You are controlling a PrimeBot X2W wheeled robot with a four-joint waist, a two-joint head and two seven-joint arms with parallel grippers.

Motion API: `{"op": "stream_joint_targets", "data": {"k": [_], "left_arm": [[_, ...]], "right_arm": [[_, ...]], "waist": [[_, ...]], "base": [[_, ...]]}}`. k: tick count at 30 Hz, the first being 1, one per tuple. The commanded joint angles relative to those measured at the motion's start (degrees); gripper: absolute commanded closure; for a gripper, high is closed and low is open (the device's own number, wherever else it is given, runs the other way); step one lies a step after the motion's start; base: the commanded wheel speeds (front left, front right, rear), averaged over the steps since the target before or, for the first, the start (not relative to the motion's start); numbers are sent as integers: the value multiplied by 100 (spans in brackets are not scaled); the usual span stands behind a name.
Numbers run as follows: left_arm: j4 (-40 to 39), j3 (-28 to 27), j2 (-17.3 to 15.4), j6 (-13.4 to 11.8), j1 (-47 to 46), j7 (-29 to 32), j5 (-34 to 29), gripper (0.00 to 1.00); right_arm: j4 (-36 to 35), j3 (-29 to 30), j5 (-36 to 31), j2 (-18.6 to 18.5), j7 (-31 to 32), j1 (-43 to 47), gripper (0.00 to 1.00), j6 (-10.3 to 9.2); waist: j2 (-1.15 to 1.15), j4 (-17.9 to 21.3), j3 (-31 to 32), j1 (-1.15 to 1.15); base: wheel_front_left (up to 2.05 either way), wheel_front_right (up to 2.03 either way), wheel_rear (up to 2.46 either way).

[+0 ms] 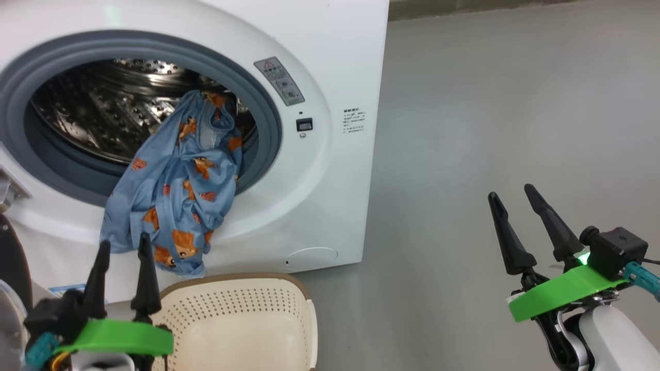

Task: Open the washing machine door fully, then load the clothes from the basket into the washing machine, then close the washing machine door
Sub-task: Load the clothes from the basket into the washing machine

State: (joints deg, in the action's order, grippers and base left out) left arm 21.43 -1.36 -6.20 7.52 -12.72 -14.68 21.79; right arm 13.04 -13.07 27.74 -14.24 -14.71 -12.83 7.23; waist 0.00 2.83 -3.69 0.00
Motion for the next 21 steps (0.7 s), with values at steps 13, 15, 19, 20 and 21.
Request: {"op": "stream_joint_targets", "data": {"k": [13, 15, 19, 20, 21], "left_arm": [[-552, -268, 51, -25, 282, -31, -86, 0], [-560, -269, 65, -24, 275, -31, -86, 0], [-533, -263, 88, -22, 265, -31, -80, 0], [-524, -261, 90, -21, 259, -31, -81, 0], [-510, -260, 92, -20, 252, -31, -75, 0]], "right_arm": [[-103, -4, -63, -117, -29, 92, 0, 25], [-100, -6, -61, -125, -29, 77, 0, 25], [-91, -19, -53, -138, -29, 48, 0, 25], [-88, -21, -51, -139, -29, 42, 0, 25], [-87, -24, -50, -140, -29, 37, 0, 25]], "waist": [[0, -33, 41, 0], [0, -38, 20, 0], [0, -39, -16, 0], [0, -39, -24, 0], [0, -38, -34, 0]], "base": [[0, 0, 0], [0, 0, 0], [0, 0, 0], [0, 0, 0], [0, 0, 0]]}}
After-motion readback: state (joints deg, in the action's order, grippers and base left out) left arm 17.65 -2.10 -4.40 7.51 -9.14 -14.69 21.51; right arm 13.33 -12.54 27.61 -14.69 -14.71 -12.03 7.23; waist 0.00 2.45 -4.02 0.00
